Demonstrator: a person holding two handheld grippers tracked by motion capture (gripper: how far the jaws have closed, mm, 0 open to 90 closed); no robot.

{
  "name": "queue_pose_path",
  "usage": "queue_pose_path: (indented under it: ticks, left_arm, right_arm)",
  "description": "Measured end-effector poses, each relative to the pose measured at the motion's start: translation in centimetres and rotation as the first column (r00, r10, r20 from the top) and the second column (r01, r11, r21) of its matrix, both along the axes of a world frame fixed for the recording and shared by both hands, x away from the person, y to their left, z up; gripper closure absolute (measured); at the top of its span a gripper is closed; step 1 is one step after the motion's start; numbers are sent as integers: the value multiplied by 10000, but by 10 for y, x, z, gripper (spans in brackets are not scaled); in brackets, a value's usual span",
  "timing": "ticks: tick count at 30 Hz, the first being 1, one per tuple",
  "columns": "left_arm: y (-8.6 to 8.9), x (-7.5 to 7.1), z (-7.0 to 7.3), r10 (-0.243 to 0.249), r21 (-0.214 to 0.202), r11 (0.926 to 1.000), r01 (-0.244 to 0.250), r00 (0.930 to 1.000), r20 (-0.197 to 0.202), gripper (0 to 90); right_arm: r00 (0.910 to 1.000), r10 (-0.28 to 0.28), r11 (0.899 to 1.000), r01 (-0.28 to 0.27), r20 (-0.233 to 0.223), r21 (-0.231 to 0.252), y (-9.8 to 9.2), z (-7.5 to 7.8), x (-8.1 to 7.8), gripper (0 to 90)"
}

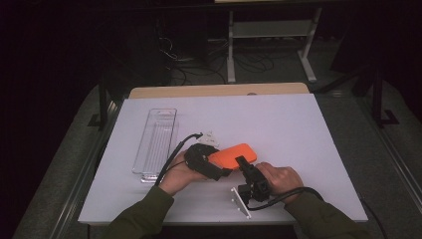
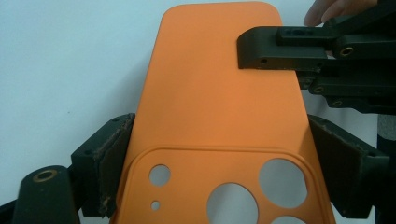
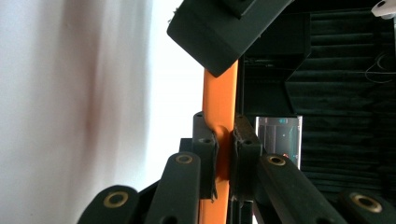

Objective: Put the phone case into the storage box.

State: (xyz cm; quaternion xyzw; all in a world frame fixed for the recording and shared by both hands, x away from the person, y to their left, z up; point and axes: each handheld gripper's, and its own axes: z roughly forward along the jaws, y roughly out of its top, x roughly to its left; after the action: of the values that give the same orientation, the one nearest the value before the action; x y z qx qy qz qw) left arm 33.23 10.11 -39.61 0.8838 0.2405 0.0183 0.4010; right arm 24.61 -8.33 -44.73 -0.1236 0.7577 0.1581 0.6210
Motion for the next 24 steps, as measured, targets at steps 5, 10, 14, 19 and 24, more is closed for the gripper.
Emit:
queue_pose_path:
  ticks: [5, 10, 14, 19, 24]
  left_arm:
    - [3, 1, 1, -119, -40, 9999, 119, 9999, 95, 139]
    - [2, -1, 1, -150, -260, 9995, 152, 9998, 94, 138]
    - [2, -1, 2, -291, -187, 9994, 291, 9996, 35, 101]
    - [6, 0, 4, -434, -342, 9985, 437, 9990, 97, 20]
    - [9, -1, 8, -638, -491, 9967, 647, 9978, 196, 0]
  right_arm:
    - [9999, 11, 10000, -12, 156, 47, -1, 1, 0, 816]
    - [9997, 152, 9999, -152, 197, -17, 0, 1, -1, 822]
    - [9999, 109, 9999, -110, 127, 23, 0, 1, -1, 822]
    - [9998, 136, 9999, -135, 147, -41, 0, 1, -1, 821]
    - [9998, 124, 9999, -123, 125, -51, 0, 1, -1, 820]
